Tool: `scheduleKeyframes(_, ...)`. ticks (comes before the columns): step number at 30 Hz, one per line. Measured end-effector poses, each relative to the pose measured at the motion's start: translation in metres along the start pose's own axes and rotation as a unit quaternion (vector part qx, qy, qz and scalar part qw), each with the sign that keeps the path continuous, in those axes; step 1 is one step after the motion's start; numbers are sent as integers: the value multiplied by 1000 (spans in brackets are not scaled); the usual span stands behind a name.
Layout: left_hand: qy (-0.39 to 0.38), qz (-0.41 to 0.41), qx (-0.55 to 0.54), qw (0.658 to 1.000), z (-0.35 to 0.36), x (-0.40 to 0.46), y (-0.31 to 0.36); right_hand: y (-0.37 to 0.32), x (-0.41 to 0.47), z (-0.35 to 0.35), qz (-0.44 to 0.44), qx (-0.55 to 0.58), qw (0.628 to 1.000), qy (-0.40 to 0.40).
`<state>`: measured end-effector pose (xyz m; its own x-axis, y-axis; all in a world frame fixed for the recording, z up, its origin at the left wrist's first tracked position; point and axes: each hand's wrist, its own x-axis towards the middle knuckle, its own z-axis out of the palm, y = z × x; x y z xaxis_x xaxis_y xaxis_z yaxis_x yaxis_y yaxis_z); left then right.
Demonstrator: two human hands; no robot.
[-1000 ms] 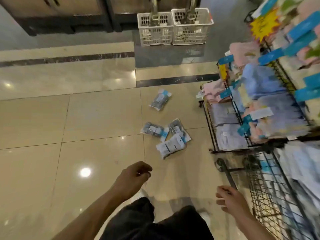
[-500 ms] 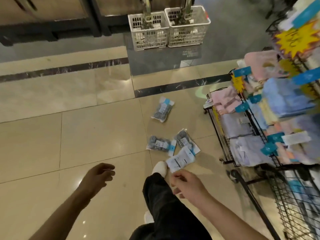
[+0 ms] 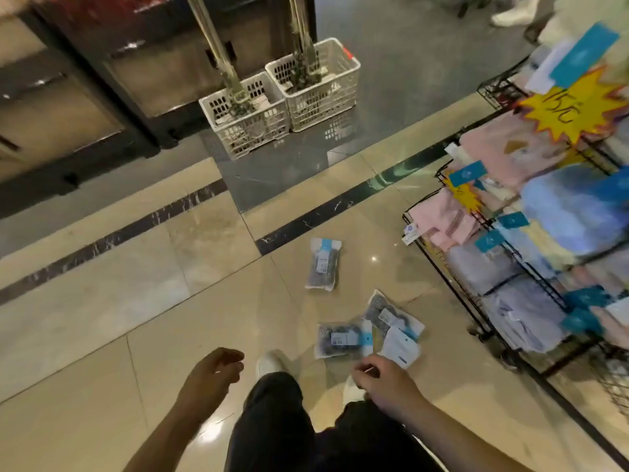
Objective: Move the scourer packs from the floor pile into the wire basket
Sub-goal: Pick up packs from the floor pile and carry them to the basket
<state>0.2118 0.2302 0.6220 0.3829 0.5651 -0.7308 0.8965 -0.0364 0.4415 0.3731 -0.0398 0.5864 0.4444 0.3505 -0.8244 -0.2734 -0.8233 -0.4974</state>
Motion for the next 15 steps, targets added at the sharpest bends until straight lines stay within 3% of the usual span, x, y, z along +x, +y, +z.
scheduleKeyframes(7, -142, 78, 175, 971, 14, 120, 86, 5, 66, -8, 162, 105, 978, 80)
scheduleKeyframes(10, -226, 119, 256, 932, 22, 185, 120, 6, 91, 9, 204, 78, 975, 36)
scheduleKeyframes(15, -235, 101, 291, 922, 36, 338, 143, 15, 174, 55, 273, 139, 951, 37)
